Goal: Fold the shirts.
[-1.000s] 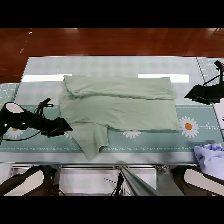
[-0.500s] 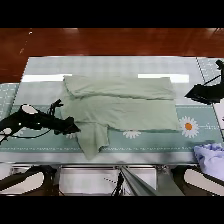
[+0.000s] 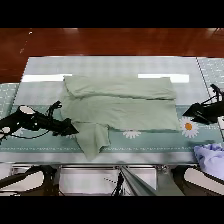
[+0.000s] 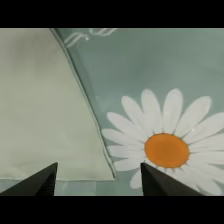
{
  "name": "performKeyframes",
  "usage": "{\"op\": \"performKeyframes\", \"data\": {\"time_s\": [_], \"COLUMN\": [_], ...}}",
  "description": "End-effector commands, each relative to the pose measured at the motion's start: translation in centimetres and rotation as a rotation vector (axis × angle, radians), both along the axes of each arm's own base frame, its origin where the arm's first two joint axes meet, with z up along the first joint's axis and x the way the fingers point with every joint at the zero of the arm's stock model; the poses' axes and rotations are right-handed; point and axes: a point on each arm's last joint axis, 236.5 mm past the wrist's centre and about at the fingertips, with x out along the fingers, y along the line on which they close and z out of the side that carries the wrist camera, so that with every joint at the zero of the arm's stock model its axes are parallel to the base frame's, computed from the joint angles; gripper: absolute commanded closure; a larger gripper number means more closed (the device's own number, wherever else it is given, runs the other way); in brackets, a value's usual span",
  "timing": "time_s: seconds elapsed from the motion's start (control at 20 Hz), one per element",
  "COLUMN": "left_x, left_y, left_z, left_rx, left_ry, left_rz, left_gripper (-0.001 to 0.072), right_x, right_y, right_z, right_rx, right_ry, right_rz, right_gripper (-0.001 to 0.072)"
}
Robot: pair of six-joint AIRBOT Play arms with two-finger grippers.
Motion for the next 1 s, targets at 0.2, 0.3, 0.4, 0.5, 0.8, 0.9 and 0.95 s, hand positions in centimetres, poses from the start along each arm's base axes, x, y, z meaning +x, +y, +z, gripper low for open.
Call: {"op": "performKeyframes", "data": {"time_s": [0.2, 0.3, 0.4, 0.5, 0.8, 0.9, 0.95], "left_x": [-0.2, 0.1, 0.6, 1.1, 9.0, 13.4, 15.5], "left_y": [-0.3, -0.4, -0.8, -0.9, 0.2, 1.2, 1.6], "left_z": [0.5, 0.6, 1.0, 1.2, 9.5, 14.3, 16.0], "left_rx": [-0.027, -0.036, -0.057, -0.065, -0.044, -0.003, 0.015], "left_ry": [0.002, -0.012, -0.033, -0.048, -0.354, -0.510, -0.564], "left_rz": [-0.011, -0.012, -0.002, 0.003, -0.028, 0.005, 0.038], "left_gripper": [0.0682, 0.0682, 0.0683, 0.0682, 0.0683, 0.0683, 0.0682], "right_x": [-1.7, -1.7, -1.2, -0.6, 6.9, 10.9, 12.4], "right_y": [4.3, 5.1, 6.2, 7.0, 5.5, 5.1, 5.0], "right_z": [-3.9, -4.8, -5.5, -5.4, 5.5, 10.6, 11.9], "right_rx": [0.151, 0.134, 0.106, 0.094, 0.043, 0.041, 0.036], "right_ry": [0.001, 0.001, -0.007, -0.022, -0.315, -0.489, -0.543], "right_rz": [-0.095, -0.085, -0.068, -0.050, 0.012, -0.032, -0.043], "right_gripper": [0.0195, 0.0196, 0.0223, 0.0513, 0.0682, 0.0682, 0.0682]}}
